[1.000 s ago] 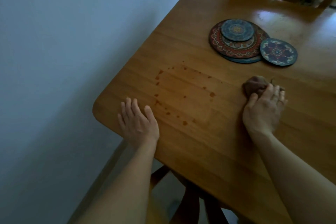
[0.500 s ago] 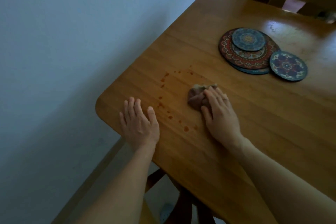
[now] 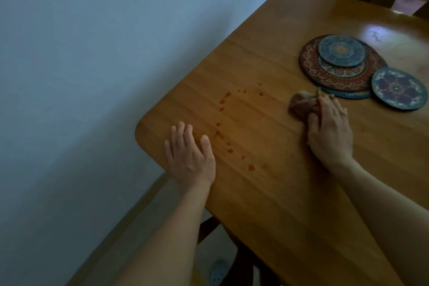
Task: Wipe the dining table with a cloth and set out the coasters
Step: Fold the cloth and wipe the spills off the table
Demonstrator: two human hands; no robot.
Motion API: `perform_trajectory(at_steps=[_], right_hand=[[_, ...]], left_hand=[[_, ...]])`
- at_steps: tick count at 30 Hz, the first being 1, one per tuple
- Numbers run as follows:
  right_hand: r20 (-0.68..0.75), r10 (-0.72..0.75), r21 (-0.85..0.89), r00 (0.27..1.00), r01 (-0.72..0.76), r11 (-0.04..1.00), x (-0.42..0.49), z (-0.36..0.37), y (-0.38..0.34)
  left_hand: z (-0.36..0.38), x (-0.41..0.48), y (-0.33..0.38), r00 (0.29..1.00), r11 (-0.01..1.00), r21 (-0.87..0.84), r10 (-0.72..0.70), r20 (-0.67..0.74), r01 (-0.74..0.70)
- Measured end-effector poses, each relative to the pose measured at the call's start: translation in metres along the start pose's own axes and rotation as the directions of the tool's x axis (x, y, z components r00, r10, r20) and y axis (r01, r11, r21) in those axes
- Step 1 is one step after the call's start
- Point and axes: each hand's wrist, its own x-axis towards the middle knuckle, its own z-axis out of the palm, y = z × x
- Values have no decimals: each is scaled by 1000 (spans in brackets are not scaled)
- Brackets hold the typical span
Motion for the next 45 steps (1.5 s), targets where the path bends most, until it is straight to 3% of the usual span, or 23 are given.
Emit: perform_trajectory(at_steps=[7,12,15,19,23,26,29,33,38,42,45], right_hand=[[131,-242,10,961,243,970,18,31,-59],[292,-478,115,829,465,878,-44,11,-42],[359,-517,147,777,500,853,-64,-10,-8],[277,-413,133,867,391,911,-51,-20,13],[120,-185,56,975,179,982,-4,0,-16],[88,-125,43,988,121,992,40,26,-49],[111,-191,35,975,189,981,70,51,-87],[199,-384,70,902,378,923,66,73,-127],[320,-588,102,743,590,801,4,62,-120],[433,-641,146,633,653,743,-46,35,-86],[484,-633,170,605,644,746,-68,17,-56]], left_hand=[[2,0,1,1000,1000,-8,-5,6,5],[2,-1,1,1000,999,-39,-2,-5,2],[0,-2,0,1000,999,-46,-2,-17,1],[-1,-1,-1,1000,999,-45,-9,-26,8],[-2,-1,0,1000,999,-44,-12,-24,11],[-2,-2,0,1000,998,-59,-15,-26,14],[-2,-3,1,1000,998,-65,-17,-25,15],[-3,-2,4,999,996,-90,-17,-28,15],[-2,-1,3,998,989,-145,-19,-67,9],[-2,-1,1,996,983,-181,-38,-81,23],[-1,-1,2,997,983,-181,-34,-71,20]])
